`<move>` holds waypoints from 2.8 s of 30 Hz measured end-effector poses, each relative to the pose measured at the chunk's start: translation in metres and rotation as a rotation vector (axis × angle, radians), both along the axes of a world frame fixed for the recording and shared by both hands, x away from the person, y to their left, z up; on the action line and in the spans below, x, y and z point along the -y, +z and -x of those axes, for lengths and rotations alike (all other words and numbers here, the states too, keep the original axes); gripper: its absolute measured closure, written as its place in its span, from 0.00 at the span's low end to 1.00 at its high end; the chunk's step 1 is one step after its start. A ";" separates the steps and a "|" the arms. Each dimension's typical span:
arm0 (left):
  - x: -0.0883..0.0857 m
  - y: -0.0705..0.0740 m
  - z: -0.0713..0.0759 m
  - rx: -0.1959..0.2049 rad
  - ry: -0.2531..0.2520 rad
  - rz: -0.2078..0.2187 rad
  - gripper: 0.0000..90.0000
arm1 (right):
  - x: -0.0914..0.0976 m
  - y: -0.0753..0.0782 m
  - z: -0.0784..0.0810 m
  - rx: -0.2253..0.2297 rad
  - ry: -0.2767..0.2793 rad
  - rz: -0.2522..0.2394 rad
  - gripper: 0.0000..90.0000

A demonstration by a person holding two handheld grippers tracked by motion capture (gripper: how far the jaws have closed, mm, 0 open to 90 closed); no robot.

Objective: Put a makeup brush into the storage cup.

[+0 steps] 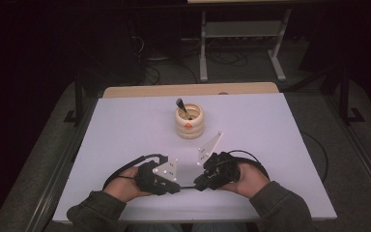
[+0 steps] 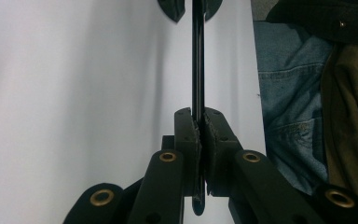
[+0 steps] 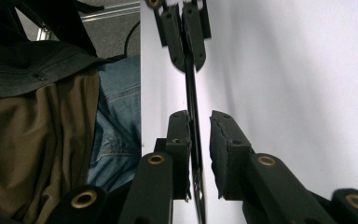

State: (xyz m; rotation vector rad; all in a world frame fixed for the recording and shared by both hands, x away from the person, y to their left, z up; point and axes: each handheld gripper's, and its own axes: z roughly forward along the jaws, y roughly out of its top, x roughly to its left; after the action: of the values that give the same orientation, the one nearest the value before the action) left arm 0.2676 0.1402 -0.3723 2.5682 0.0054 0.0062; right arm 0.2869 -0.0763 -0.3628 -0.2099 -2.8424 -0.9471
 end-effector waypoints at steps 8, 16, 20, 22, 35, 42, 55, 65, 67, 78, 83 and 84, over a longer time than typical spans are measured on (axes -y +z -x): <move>-0.002 -0.001 -0.001 0.003 0.004 0.010 0.95 | 0.005 -0.003 -0.002 -0.019 0.002 0.005 0.91; 0.001 -0.002 -0.003 -0.019 0.017 0.009 0.85 | 0.004 -0.004 -0.004 -0.043 0.024 0.008 0.94; 0.011 -0.002 -0.001 -0.007 0.001 -0.012 0.84 | 0.000 -0.001 -0.004 -0.027 0.034 0.050 0.94; 0.012 -0.002 -0.001 -0.004 -0.007 -0.017 0.88 | -0.003 0.001 -0.003 -0.019 0.038 0.054 0.94; -0.001 -0.006 -0.005 -0.010 0.042 0.016 0.94 | 0.022 0.006 -0.010 -0.057 -0.102 -0.115 0.66; -0.011 -0.002 -0.014 -0.019 0.114 0.074 0.94 | 0.054 0.002 -0.016 -0.094 -0.267 -0.245 0.54; -0.018 0.004 -0.024 -0.010 0.228 0.184 0.94 | 0.057 -0.006 -0.023 -0.087 -0.330 -0.324 0.56; -0.011 0.001 -0.022 -0.006 0.209 0.157 0.94 | 0.038 -0.006 -0.027 -0.109 -0.274 -0.396 0.86; -0.010 -0.001 -0.021 -0.005 0.209 0.150 0.94 | 0.038 -0.007 -0.030 -0.162 -0.246 -0.424 0.92; 0.000 -0.005 -0.019 -0.026 0.206 0.119 0.84 | 0.015 0.002 -0.024 -0.079 -0.150 -0.258 0.94; 0.004 -0.006 -0.016 -0.008 0.191 0.124 0.94 | 0.010 0.008 -0.022 -0.048 -0.141 -0.259 0.92; 0.004 -0.006 -0.016 -0.008 0.191 0.124 0.94 | 0.010 0.008 -0.022 -0.048 -0.141 -0.259 0.92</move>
State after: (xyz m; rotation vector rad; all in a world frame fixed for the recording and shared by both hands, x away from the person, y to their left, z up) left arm 0.2835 0.1364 -0.3780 2.4340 0.2465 0.0661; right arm 0.3092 -0.0861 -0.3545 -0.4017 -2.6548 -1.3060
